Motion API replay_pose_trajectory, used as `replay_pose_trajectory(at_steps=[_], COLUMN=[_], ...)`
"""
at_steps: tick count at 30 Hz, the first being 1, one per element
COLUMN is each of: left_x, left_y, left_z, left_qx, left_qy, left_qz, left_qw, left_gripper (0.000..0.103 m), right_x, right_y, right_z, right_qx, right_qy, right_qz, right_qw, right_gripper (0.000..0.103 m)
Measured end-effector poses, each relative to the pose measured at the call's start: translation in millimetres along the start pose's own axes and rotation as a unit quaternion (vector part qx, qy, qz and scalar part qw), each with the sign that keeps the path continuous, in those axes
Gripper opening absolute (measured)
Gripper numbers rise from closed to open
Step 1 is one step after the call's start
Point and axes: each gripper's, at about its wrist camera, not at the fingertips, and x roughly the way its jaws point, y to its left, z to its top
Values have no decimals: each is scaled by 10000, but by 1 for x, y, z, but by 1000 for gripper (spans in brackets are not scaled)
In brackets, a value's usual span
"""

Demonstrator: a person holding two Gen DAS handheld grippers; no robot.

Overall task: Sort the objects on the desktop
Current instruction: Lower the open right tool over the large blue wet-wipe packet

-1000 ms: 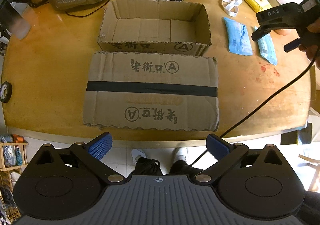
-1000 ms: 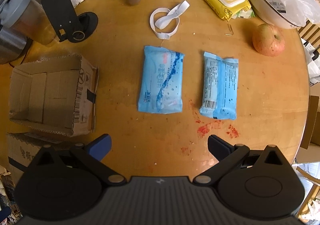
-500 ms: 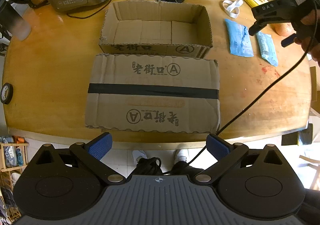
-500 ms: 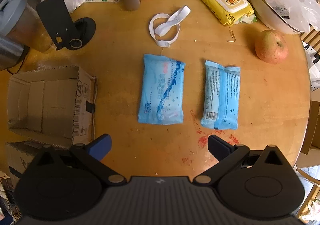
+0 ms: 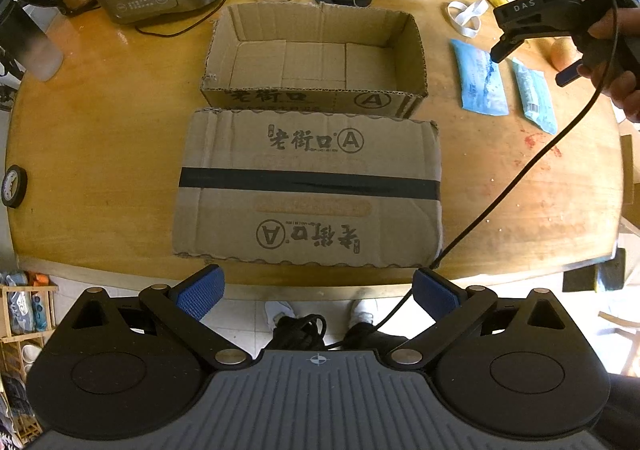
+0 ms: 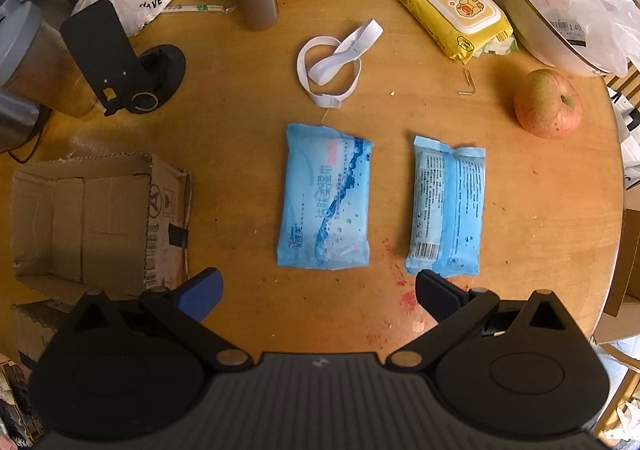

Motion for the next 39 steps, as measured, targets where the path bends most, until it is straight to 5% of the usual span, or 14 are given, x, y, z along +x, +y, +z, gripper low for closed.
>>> replay_pose_trajectory(at_steps=[39], left_x=[4], left_y=[10], left_z=[5], left_qx=[-170], left_qy=[87], left_qz=[8], left_qw=[9998], left_gripper=[103], right_x=[16], right_y=[-3], right_z=[56], right_qx=[238], right_qy=[38], right_qz=[-47], right_qw=[9997], right_gripper=[103])
